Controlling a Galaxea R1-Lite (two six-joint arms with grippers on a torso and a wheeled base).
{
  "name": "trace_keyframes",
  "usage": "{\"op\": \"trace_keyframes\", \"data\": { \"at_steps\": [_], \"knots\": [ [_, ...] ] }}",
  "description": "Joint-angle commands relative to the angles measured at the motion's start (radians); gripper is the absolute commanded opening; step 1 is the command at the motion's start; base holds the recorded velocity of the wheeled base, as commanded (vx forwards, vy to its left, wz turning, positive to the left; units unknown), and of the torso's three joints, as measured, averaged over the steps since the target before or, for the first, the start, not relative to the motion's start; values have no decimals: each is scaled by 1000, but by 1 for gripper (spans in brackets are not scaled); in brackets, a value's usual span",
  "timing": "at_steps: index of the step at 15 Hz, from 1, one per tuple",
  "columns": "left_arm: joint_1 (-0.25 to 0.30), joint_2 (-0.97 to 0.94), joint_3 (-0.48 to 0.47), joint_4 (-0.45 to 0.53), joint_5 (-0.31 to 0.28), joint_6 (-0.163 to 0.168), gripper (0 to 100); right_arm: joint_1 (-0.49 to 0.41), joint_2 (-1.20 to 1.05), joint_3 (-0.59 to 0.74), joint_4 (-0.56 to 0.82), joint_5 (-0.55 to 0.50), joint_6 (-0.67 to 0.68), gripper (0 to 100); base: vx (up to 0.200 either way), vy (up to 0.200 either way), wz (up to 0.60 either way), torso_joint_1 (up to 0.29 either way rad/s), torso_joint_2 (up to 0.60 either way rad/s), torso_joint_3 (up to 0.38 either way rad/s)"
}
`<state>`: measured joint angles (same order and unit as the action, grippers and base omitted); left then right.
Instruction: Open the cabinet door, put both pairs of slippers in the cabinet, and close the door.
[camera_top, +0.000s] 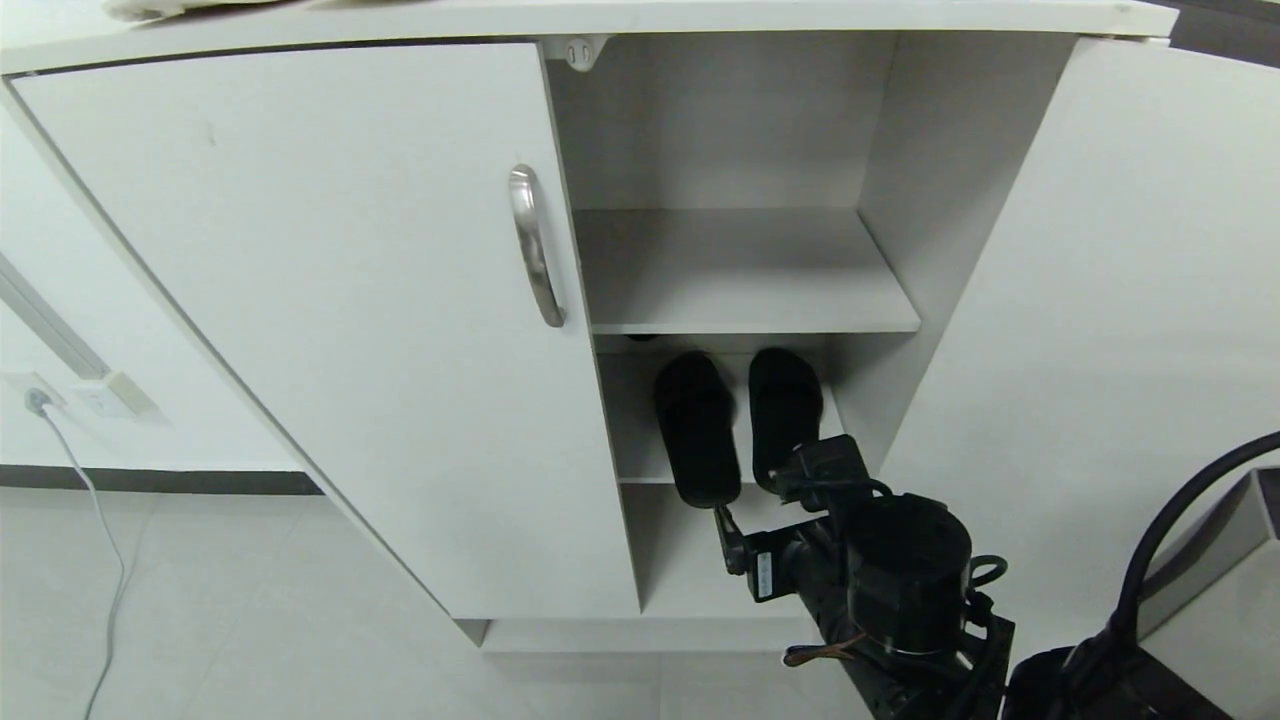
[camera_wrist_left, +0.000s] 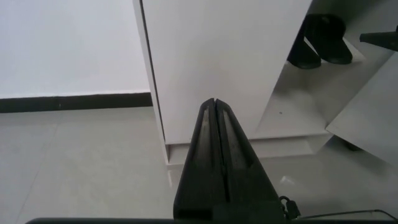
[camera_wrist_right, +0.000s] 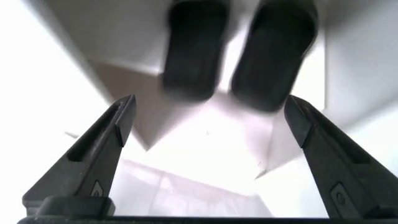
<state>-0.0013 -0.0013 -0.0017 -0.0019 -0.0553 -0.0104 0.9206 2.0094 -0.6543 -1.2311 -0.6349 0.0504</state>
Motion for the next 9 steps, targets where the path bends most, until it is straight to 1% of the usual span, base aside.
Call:
{"op": "trace_keyframes", "data": {
  "at_steps": [1, 3, 9],
  "knots": [
    [0, 1, 0, 0, 0, 1, 0, 7, -3, 1, -1, -2, 0, 100, -200, 0, 0, -7, 2, 7],
    [0, 1, 0, -1, 2, 1, 0, 6, -3, 1, -1, -2, 0, 100, -200, 0, 0, 0, 2, 5],
    [0, 1, 0, -1, -1, 9, 0, 6, -8, 5, -2, -3, 0, 100, 0, 0, 0, 0, 0, 0]
  ]
}}
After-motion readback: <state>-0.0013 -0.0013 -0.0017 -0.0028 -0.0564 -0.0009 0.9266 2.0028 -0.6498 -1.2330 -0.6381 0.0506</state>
